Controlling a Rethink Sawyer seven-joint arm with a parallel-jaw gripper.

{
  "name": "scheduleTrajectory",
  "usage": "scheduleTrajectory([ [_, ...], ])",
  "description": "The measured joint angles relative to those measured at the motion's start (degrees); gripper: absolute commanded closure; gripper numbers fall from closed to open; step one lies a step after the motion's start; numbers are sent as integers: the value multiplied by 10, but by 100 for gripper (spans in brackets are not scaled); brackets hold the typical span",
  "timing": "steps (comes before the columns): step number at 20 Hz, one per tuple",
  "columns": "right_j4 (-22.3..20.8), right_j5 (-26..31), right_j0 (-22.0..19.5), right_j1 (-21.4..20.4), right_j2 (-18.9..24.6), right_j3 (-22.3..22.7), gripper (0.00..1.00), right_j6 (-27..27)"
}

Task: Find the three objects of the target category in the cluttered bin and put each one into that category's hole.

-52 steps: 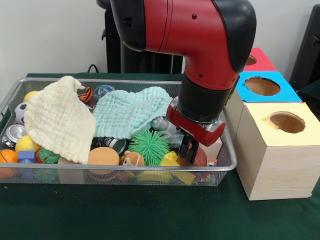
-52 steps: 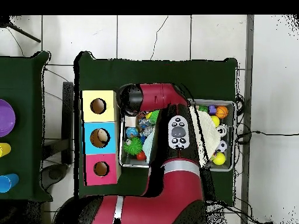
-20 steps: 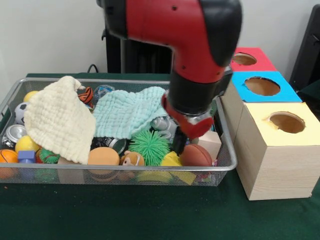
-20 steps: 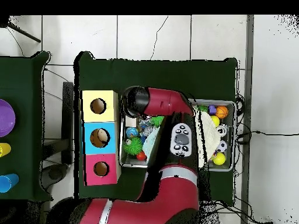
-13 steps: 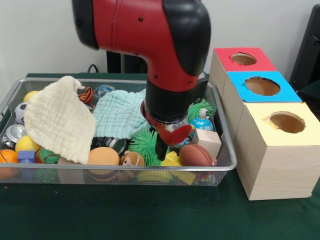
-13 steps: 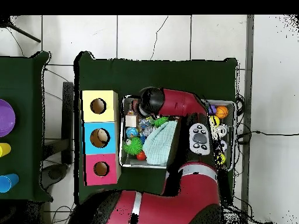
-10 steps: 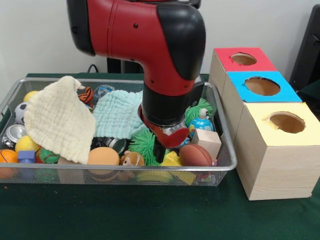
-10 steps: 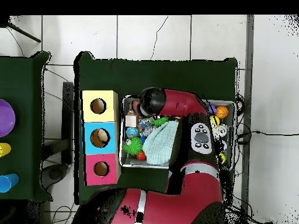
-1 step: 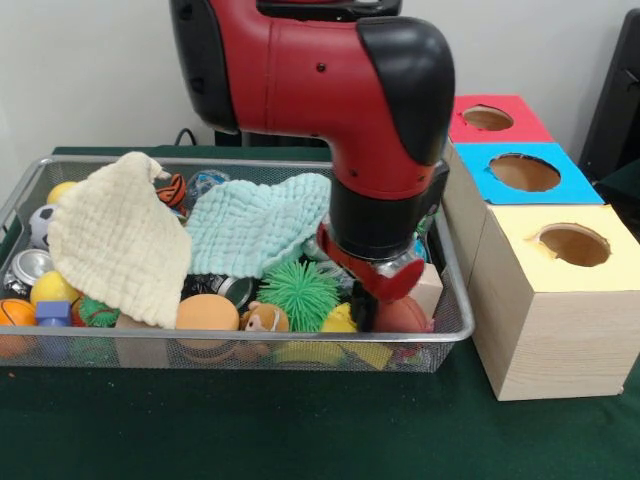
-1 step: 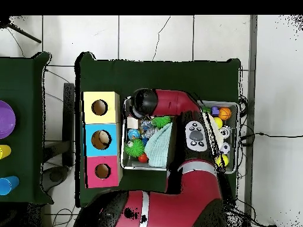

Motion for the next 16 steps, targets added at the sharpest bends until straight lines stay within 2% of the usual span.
scheduleTrajectory([
  [16,-47,0,-23,-34,62,10,100,-7],
])
